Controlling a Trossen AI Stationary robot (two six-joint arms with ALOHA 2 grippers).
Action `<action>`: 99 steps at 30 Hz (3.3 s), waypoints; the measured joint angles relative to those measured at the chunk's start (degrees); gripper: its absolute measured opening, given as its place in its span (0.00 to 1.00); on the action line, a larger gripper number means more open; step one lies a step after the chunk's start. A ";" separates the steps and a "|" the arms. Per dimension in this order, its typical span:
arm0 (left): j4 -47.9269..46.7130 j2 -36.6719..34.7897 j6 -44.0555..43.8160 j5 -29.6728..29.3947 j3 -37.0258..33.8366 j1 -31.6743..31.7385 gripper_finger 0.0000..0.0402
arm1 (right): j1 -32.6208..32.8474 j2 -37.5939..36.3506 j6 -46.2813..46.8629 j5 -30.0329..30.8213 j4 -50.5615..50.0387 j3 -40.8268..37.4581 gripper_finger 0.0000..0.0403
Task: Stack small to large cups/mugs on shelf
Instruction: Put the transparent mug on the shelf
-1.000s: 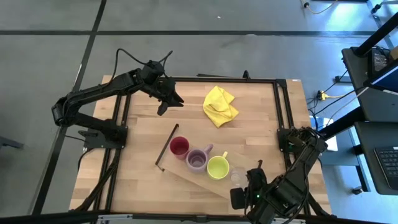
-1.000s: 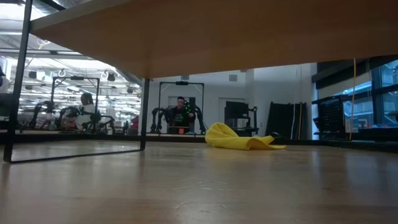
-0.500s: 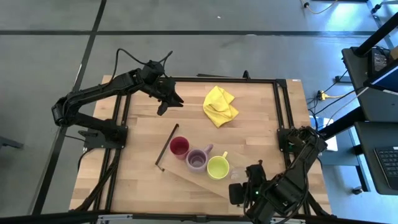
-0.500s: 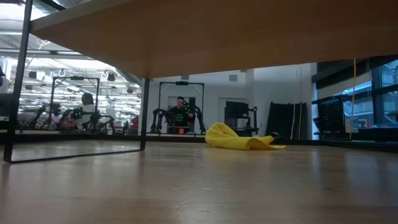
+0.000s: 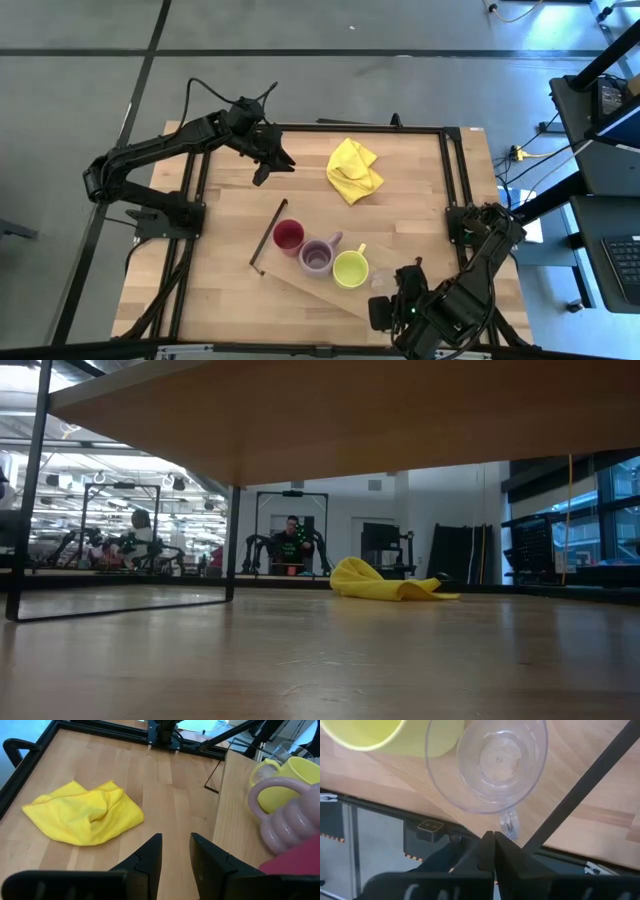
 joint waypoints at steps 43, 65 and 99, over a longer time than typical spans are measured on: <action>-1.25 0.00 -1.63 0.00 0.00 0.00 0.23 | -1.55 0.02 -0.28 -0.02 -0.15 -7.16 0.01; -0.42 0.00 -1.87 0.62 0.00 -0.34 0.23 | -2.77 -0.75 -0.51 -1.34 -0.28 -4.04 0.01; 12.90 -0.42 -8.66 15.44 0.00 -8.66 0.23 | -7.45 -4.43 -25.55 -7.72 -0.07 2.22 0.01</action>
